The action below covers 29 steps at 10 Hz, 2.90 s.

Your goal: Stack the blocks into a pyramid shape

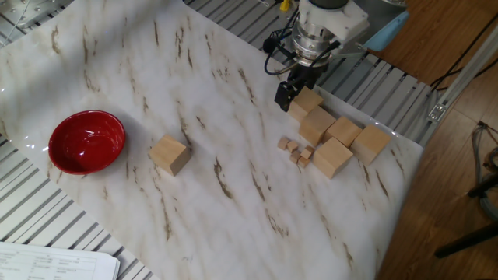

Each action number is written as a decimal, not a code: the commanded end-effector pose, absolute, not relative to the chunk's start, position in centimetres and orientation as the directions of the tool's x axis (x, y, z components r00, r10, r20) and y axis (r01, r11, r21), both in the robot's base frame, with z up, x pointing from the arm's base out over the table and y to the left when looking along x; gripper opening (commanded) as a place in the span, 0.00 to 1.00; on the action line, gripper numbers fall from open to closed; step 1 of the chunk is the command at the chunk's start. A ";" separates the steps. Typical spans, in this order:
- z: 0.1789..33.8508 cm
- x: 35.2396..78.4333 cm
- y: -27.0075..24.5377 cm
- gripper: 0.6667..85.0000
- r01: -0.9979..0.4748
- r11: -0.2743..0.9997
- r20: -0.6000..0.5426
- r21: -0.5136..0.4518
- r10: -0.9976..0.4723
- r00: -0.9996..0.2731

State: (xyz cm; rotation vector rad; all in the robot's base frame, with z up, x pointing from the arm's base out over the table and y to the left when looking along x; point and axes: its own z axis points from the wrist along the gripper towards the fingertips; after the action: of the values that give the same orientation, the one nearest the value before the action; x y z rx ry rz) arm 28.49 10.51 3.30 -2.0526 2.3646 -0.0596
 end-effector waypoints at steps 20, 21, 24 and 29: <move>10.2 31.2 8.3 0.01 -0.919 0.385 -0.017 -0.080 -0.923 -0.385; 10.2 30.6 8.6 0.11 -0.923 0.380 -0.018 -0.055 -0.925 -0.380; 9.5 29.8 9.4 0.66 -0.954 0.299 -0.030 -0.012 -0.954 -0.298; 6.4 30.8 14.0 1.00 -0.965 0.262 -0.127 -0.004 -0.957 -0.260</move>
State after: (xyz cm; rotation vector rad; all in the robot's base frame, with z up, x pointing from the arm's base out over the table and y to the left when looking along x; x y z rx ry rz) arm 30.35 11.22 7.73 -1.8661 2.4573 0.0378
